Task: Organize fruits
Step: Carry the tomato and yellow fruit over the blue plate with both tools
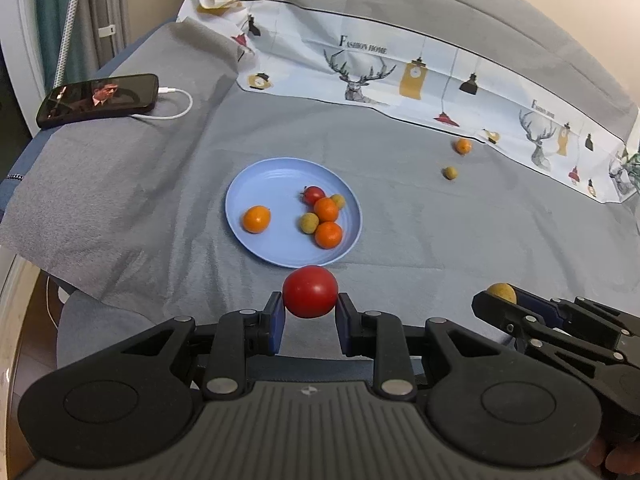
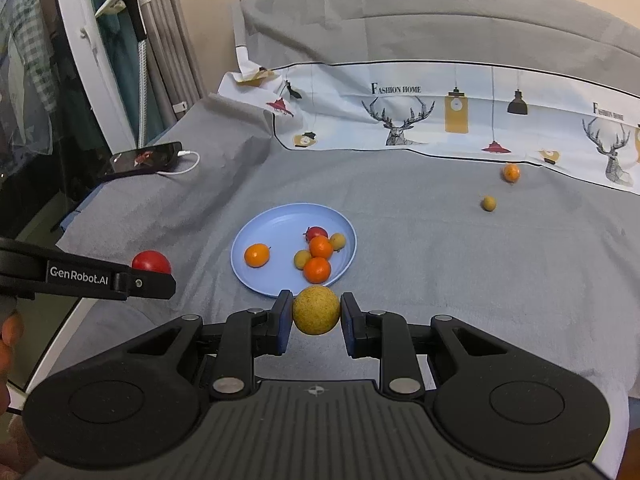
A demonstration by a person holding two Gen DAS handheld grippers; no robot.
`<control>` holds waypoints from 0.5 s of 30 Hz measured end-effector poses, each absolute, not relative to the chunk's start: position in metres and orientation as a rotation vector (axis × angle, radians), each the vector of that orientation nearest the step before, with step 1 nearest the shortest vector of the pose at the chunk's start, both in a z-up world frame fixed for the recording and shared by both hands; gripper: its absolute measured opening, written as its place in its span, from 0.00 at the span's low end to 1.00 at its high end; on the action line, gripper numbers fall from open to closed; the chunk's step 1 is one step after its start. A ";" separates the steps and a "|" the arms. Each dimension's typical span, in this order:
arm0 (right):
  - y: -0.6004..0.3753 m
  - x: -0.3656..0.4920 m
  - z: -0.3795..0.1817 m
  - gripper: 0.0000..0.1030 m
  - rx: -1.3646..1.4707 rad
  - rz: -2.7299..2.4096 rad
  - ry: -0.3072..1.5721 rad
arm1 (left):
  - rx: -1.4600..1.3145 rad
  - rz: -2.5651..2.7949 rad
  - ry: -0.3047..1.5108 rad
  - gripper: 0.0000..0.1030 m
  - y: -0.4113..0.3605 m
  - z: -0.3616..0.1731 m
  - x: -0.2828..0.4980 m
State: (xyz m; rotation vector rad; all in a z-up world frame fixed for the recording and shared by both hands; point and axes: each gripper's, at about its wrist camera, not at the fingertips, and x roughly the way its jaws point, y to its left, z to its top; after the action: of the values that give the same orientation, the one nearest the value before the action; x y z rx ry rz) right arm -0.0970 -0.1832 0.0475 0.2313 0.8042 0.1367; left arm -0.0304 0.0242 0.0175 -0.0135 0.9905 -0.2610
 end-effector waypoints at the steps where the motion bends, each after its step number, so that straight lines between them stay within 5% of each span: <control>1: -0.182 -0.094 0.047 0.26 0.226 0.140 0.808 | -0.013 -0.255 0.999 0.29 0.025 0.015 -0.026; 15: -0.169 -0.034 0.022 0.26 0.205 0.175 0.871 | 0.013 -0.203 1.081 0.29 0.036 -0.014 0.043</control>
State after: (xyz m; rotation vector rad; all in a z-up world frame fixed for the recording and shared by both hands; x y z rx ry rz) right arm -0.0338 -0.1690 0.0216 0.2052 0.8708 0.1753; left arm 0.0426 0.0358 -0.0145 0.0125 1.0806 -0.2027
